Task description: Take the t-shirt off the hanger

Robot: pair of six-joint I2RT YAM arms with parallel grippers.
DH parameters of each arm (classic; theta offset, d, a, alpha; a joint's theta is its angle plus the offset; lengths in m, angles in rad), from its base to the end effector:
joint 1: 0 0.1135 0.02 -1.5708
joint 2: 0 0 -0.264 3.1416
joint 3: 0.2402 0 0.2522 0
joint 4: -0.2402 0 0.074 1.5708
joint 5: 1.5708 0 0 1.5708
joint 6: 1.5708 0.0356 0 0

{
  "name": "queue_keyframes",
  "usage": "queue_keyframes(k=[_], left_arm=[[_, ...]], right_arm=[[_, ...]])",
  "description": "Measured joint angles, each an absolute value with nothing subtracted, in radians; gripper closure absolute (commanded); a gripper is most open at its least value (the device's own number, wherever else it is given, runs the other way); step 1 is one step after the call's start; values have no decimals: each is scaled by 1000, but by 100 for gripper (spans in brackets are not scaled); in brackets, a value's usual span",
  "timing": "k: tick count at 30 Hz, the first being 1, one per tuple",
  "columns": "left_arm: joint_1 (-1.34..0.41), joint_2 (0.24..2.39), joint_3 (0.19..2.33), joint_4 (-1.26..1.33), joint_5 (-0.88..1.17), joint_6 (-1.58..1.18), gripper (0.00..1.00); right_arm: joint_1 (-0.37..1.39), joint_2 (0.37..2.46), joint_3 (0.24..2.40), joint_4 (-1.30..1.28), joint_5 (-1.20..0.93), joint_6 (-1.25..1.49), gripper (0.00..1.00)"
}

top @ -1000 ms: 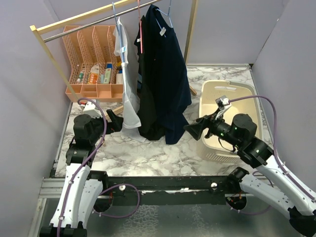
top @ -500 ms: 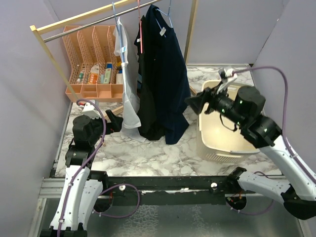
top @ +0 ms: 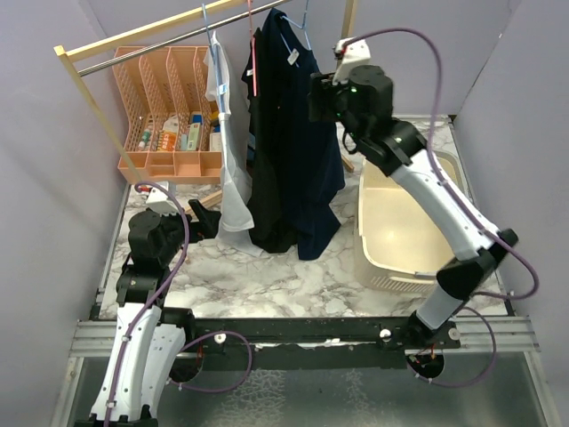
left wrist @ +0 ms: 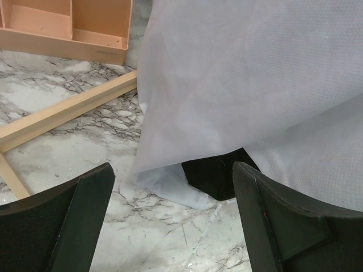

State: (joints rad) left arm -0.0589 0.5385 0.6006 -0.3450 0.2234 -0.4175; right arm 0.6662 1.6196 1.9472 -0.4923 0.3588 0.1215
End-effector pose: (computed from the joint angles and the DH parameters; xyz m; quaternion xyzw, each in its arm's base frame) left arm 0.1378 -0.0160 0.2936 -0.0759 0.7939 -0.2274 0.5587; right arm 0.2840 0.2073 0.4952 -0.0908 0.7540 0.1184 0.6397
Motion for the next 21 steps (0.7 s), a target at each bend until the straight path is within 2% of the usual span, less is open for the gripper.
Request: queue_keyframes(k=[1, 2, 7, 21], left_arm=[[-59, 538, 601, -345, 223, -418, 13], [-59, 537, 601, -345, 223, -418, 14], [-59, 529, 601, -345, 223, -418, 23], [-59, 523, 601, -344, 227, -418, 25]], right_arm=[[666, 1660, 1963, -488, 370, 112, 38], [666, 1693, 1974, -489, 379, 104, 46], [665, 1831, 2036, -496, 411, 79, 98], [630, 1664, 1874, -398, 406, 72, 99]])
